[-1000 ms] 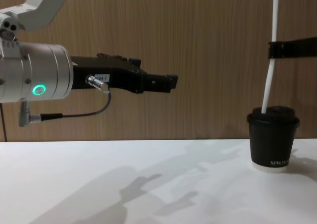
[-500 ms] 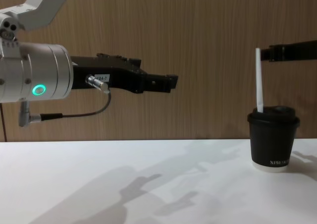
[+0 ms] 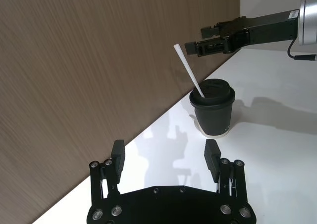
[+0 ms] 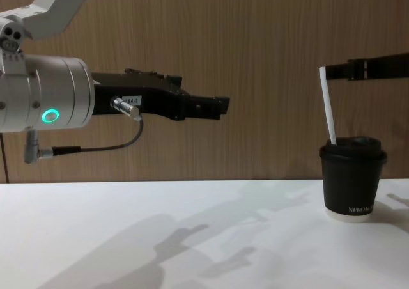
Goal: Pick up the straw with one hand, pass it to the other hand, and insert it into the cup.
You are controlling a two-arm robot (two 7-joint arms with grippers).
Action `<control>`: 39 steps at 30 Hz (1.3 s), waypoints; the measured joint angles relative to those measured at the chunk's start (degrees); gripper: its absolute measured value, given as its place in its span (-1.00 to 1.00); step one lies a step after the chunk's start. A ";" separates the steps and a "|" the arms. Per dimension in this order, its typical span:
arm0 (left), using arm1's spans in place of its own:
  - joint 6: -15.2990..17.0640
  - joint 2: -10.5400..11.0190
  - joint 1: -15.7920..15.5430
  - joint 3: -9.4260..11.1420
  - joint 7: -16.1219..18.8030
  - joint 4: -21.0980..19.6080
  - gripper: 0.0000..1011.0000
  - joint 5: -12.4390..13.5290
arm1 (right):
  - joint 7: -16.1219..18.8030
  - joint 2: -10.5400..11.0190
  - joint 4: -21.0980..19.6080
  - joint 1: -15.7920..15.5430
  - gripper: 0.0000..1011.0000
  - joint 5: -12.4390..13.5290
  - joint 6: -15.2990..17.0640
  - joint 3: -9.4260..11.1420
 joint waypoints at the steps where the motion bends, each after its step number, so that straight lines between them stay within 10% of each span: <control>1: 0.00 0.00 -0.01 -0.01 0.00 0.00 0.98 0.00 | 0.00 0.00 0.00 0.00 0.76 -0.01 -0.01 0.00; 39: -1.38 -3.78 -4.84 1.84 2.04 2.32 0.98 -1.27 | 2.79 4.09 -13.09 -10.47 0.98 -0.62 -4.86 2.07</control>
